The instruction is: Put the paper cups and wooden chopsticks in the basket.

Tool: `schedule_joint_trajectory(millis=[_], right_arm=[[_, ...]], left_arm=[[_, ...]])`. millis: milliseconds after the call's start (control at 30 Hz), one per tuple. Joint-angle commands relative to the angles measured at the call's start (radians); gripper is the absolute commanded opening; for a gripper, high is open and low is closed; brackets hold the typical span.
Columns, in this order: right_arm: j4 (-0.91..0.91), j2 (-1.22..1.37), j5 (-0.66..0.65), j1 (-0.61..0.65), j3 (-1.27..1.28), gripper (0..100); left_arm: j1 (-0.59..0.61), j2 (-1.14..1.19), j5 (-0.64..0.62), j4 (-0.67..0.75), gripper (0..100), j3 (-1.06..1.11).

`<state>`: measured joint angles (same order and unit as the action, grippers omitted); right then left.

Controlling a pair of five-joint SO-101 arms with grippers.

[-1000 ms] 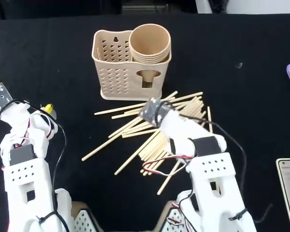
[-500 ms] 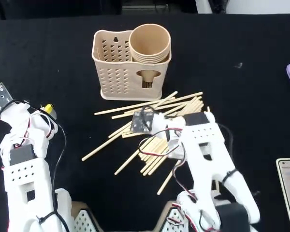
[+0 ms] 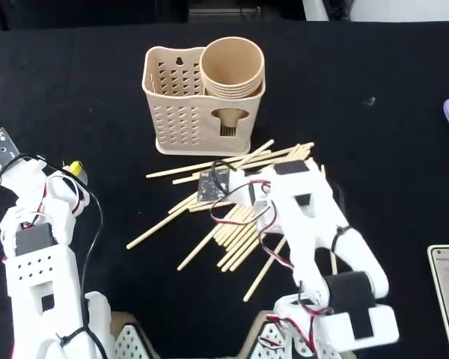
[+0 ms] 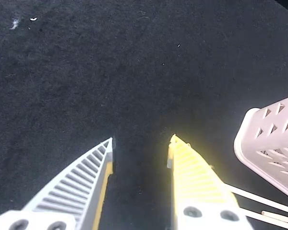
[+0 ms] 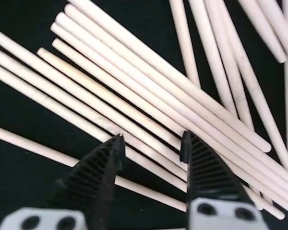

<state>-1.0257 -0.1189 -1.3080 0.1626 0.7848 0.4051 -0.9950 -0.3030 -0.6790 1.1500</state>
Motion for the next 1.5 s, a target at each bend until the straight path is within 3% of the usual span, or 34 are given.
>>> schedule_joint_trajectory(millis=[0,267,467,633,700,833,1067,1467], right_arm=[[0.017,0.064,-0.011,-0.012,-0.022,19.8],[-0.031,0.036,-0.009,-0.014,-0.042,20.1],[-0.169,-0.102,0.008,-0.014,-0.093,19.8],[-0.149,-0.154,0.292,-0.02,-0.073,20.1],[-0.095,-0.154,0.339,-0.041,-0.041,20.1],[-0.055,-0.154,0.124,-0.057,0.051,26.0],[-0.1,-0.153,-0.057,-0.043,0.062,31.4],[0.083,-0.099,-0.095,-0.029,0.148,30.8]], left_arm=[[-0.008,-0.018,0.0,0.015,19,-0.007],[-0.008,-0.018,0.0,0.017,19,-0.007],[-0.008,-0.018,0.0,0.017,19,-0.007],[-0.008,-0.018,0.0,0.017,19,-0.007],[-0.008,-0.018,0.0,0.017,19,-0.007],[-0.008,-0.018,0.0,0.017,19,-0.007],[-0.008,-0.018,0.0,0.017,19,-0.007],[-0.007,-0.018,0.0,0.017,19,-0.007]])
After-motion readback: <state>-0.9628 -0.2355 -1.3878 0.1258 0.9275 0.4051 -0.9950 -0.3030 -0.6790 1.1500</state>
